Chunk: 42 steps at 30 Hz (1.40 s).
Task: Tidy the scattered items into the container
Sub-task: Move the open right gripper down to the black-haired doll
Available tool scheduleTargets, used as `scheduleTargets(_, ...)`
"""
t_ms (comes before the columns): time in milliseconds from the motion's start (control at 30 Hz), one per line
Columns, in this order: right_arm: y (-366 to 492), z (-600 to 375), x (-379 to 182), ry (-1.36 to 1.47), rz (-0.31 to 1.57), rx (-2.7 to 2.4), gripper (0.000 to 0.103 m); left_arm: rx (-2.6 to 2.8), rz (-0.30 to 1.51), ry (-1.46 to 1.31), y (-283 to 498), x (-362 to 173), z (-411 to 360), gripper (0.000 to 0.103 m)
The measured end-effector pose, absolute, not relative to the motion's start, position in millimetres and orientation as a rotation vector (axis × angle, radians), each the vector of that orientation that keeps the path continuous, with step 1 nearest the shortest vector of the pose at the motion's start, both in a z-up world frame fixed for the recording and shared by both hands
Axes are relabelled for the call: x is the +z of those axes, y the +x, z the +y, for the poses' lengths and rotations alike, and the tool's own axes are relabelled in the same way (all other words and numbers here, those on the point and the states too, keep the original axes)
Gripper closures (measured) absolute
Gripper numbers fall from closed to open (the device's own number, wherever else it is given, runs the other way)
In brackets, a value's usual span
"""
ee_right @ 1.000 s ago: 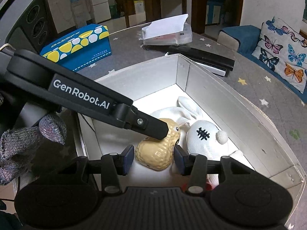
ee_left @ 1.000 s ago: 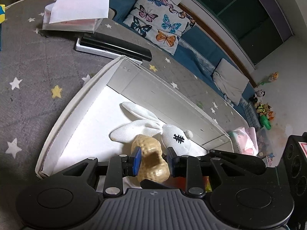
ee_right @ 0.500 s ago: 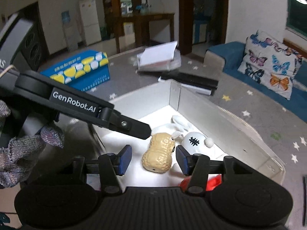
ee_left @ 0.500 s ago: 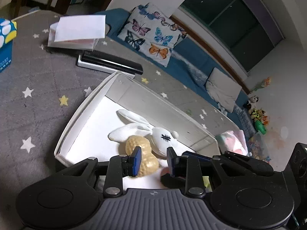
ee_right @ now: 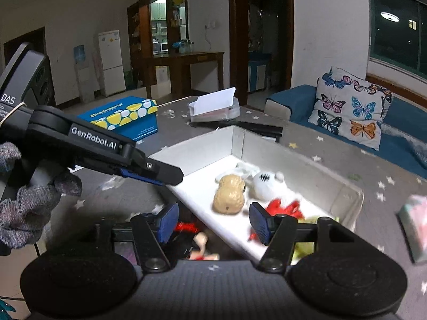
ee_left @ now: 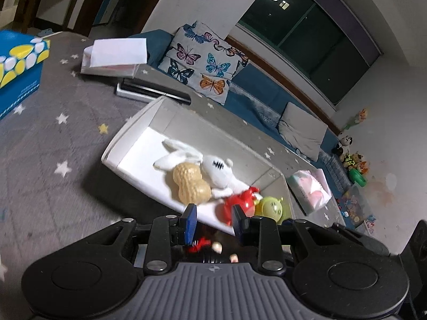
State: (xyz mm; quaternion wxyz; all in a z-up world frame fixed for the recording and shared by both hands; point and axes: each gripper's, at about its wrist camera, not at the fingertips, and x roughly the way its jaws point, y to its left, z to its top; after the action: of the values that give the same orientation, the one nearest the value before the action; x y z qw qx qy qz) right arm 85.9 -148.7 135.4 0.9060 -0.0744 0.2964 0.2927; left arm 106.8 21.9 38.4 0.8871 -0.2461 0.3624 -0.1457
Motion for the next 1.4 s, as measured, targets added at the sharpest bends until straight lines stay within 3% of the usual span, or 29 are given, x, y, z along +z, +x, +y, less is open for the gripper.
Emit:
scheduleTargets(533, 56.3, -160.8, 70.7, 0.005, 0.692, 0.504, 0.041, -0.297, 0.816, -0.596, 93.0, -5.6, 20.2, 0.071)
scheduleTargets(833, 65.7, -160.5, 60.5, 0.109, 0.707, 0.516, 0.041, -0.307, 0.824, -0.673, 106.3, -20.6, 22.6, 0.07)
scheduleTargets(967, 72.2, -157.2, 55.1, 0.123, 0.719, 0.512, 0.033, -0.306, 0.83, -0.69, 111.2, -25.4, 24.7, 0.069)
scheduleTargets(1400, 69.0, -146.7, 55.2, 0.122, 0.726, 0.514, 0.033, -0.326, 0.826, -0.731, 108.7, -31.0, 27.2, 0.066)
